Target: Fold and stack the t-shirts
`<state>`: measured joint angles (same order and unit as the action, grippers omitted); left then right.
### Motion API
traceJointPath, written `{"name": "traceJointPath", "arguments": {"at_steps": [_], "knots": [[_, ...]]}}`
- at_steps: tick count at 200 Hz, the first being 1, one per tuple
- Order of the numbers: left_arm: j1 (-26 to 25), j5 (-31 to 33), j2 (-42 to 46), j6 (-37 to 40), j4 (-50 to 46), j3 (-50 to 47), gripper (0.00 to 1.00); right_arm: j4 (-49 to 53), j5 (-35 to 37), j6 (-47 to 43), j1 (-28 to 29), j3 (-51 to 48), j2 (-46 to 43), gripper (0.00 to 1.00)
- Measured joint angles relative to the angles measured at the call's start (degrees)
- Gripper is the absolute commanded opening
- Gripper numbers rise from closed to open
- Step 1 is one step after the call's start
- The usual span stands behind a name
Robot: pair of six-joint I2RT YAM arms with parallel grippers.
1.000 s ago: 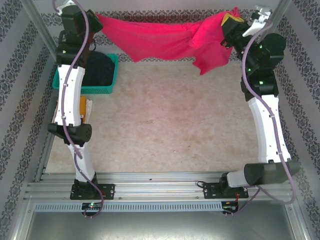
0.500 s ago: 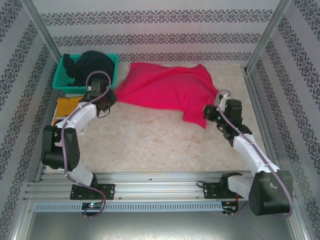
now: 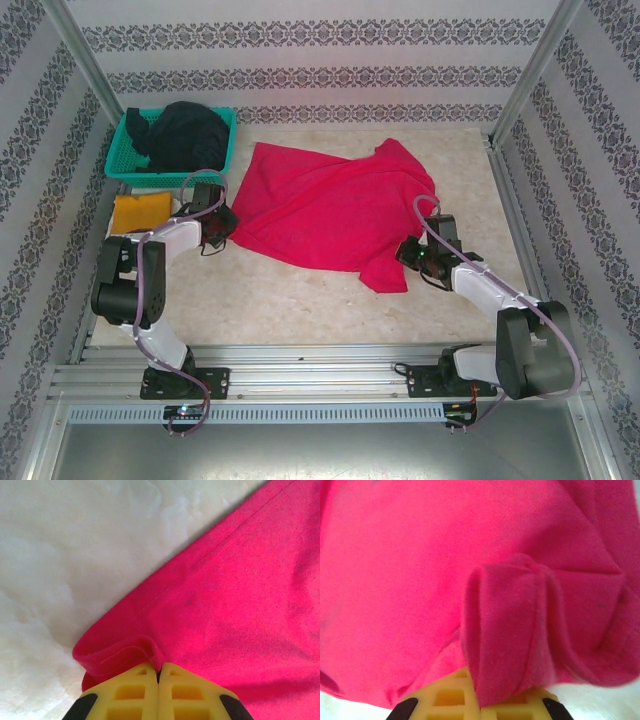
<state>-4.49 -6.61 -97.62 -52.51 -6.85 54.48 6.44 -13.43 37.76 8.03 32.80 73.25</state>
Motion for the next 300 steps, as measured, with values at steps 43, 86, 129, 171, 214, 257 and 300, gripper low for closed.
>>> {"name": "traceJointPath", "arguments": {"at_steps": [43,86,129,171,214,257,300], "knots": [[0.1,2.6,5.3,0.9,-2.4,-2.3,0.01,4.7,2.5,4.0,0.0,-2.9,-7.2,0.01],[0.1,5.4,8.7,3.1,-5.4,-3.4,0.57,11.1,2.8,5.1,0.0,-3.6,-14.8,0.64],[-1.8,9.3,11.5,6.7,-8.3,-1.6,1.00,18.0,7.5,0.5,0.5,0.6,-21.0,0.78],[-10.6,8.5,2.4,9.9,-7.2,12.6,1.00,10.3,8.3,-2.8,1.6,8.8,-5.6,0.69],[-12.4,2.7,-9.7,9.2,-4.1,16.7,1.00,-1.0,4.7,-1.5,1.6,18.5,15.5,0.69],[-12.8,1.0,-8.5,6.8,-0.7,8.5,1.00,-6.6,0.6,1.5,0.2,26.2,30.5,0.75],[-13.2,1.1,-3.6,4.3,2.9,0.9,1.00,-6.6,-1.7,2.6,-0.9,35.7,40.3,0.77]]}}
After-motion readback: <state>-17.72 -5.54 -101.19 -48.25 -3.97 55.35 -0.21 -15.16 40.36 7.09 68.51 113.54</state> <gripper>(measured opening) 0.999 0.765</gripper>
